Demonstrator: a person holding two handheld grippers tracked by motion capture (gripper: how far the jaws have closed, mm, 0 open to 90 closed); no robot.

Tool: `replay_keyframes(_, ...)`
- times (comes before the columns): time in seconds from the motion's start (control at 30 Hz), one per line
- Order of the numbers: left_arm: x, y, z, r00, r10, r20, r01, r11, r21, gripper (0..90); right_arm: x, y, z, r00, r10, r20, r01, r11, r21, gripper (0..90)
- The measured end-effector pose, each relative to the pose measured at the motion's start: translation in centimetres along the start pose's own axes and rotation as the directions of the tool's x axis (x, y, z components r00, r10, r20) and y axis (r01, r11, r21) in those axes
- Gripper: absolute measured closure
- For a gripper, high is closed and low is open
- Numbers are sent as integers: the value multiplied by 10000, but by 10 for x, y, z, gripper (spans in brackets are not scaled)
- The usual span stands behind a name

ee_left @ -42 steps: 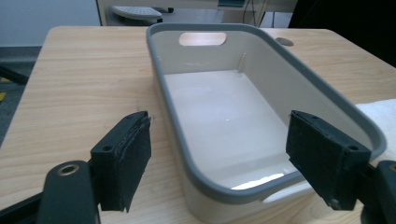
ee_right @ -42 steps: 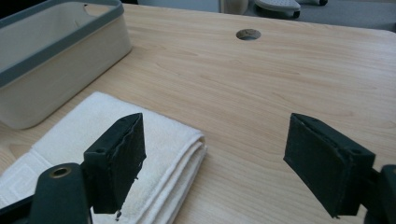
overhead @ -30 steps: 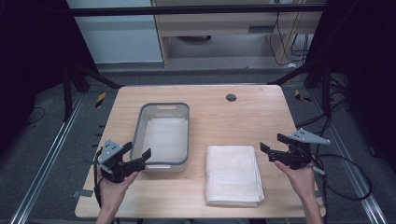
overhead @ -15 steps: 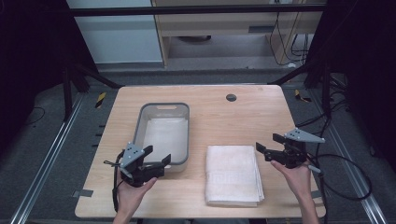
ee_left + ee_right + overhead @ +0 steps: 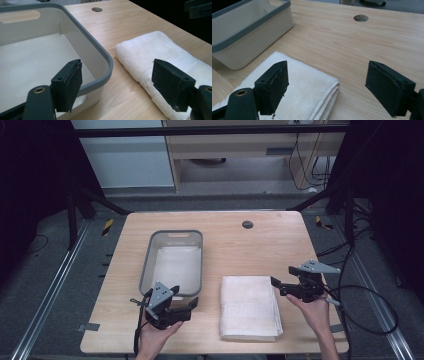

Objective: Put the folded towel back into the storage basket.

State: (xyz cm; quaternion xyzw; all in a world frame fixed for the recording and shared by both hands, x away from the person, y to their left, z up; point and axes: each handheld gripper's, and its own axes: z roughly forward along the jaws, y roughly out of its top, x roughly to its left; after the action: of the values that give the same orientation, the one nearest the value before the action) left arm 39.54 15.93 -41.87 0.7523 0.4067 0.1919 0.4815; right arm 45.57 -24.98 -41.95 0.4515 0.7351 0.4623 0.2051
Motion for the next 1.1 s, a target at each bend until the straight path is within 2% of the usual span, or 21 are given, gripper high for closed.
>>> replay_keyframes(0.17,-6,-3,4,9999,72,130,-74,9999,154,238,1,-3,5,10000,-10,-46,11,9996,271,190)
replay_keyframes(0.2,-9,-5,6,9997,59,229,-65,9997,241,240,0,-7,7,9996,233,-177,-228,9993,281,204)
replay_keyframes(0.23,-11,-6,8,9995,103,289,-112,9994,313,240,-1,-9,8,9995,276,-122,-271,9989,380,204)
replay_keyframes(0.3,-13,-8,10,9993,131,360,-145,9991,391,242,-1,-12,9,9999,146,67,-149,9982,575,205)
replay_keyframes(0.57,-26,-14,20,9975,274,644,-321,9968,731,247,2,-17,16,9999,-160,-14,160,9950,987,213)
replay_keyframes(0.67,-30,-16,24,9965,305,783,-375,9953,896,248,2,-19,16,9999,-126,-38,129,9951,977,223)
replay_keyframes(0.73,-33,-17,27,9958,300,863,-384,9945,978,248,0,-22,16,9997,132,-204,-113,9960,890,230)
replay_keyframes(0.83,-36,-17,31,9951,194,965,-293,9943,1027,248,-1,-25,17,10000,-23,11,22,9942,1078,229)
replay_keyframes(1.1,-45,-20,43,9929,174,1175,-327,9909,1304,254,0,-29,24,10000,-92,-18,93,9915,1300,234)
